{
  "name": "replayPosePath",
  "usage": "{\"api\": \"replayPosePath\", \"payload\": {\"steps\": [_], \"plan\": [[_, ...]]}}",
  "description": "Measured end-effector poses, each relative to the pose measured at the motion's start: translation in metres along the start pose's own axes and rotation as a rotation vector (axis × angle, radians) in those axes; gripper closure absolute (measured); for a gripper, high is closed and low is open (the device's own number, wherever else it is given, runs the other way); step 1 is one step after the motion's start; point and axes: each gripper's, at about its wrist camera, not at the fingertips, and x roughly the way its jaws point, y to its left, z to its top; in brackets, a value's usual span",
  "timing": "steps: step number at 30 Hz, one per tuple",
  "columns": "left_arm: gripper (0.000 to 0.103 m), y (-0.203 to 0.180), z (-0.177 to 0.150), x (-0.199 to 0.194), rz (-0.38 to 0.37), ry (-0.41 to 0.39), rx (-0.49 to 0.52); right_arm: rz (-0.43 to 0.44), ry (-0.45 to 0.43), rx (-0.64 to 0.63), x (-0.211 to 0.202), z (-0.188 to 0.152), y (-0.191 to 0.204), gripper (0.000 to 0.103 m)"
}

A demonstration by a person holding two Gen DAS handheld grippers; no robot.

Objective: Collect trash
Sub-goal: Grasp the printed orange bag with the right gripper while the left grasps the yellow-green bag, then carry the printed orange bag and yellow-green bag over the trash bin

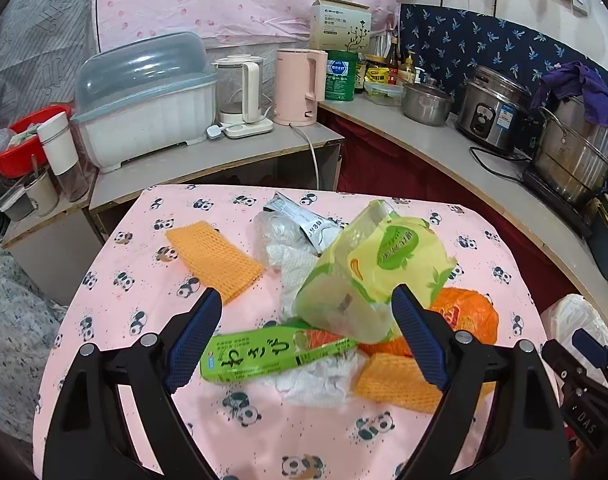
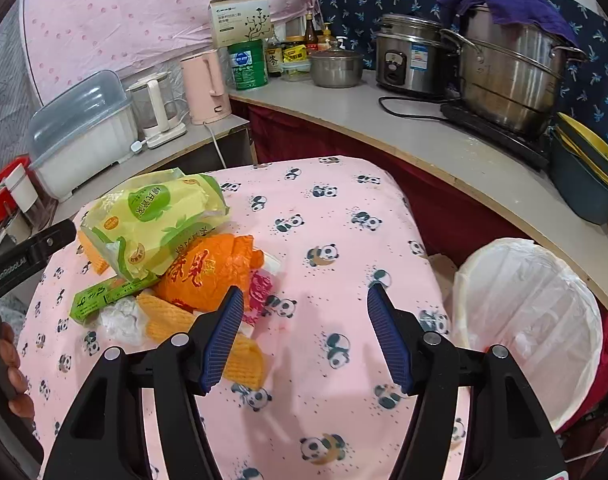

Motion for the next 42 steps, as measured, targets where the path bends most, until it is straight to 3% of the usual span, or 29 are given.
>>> {"api": "replayPosePath", "payload": {"steps": [9,12,17,20,24,26,28,31,42], "plan": [[0.022,-0.007,0.015,0.044,-0.050,0.045,-0.003,0.030,0.033,0.006,0.034,0.010,0.012,0.041],[0.035,-0.011,0.017,0.053,-0.067,0.059,0.008,0.047,0.047,0.014,0.045,0.013,0.014,0.041],[0.072,-0.014,0.015,0.060,-0.105,0.088,0.020,0.076,0.065,0.018,0.058,0.014,0.021,0.041],[0.079,-0.016,0.011,0.059,-0.112,0.087,0.029,0.095,0.077,0.019,0.064,0.013,0.025,0.041],[0.081,-0.015,0.007,0.055,-0.124,0.084,0.023,0.115,0.099,0.018,0.074,0.009,0.030,0.042],[0.081,-0.014,0.006,0.051,-0.125,0.080,0.022,0.125,0.109,0.020,0.077,0.008,0.032,0.052],[0.081,-0.015,0.006,0.049,-0.121,0.077,0.025,0.136,0.115,0.017,0.077,0.008,0.034,0.073],[0.081,-0.015,0.007,0.041,-0.117,0.066,0.022,0.151,0.099,0.008,0.069,0.008,0.036,0.083],[0.081,-0.022,0.020,-0.009,-0.126,-0.019,0.017,0.098,-0.055,0.026,0.006,0.025,0.015,0.087]]}}
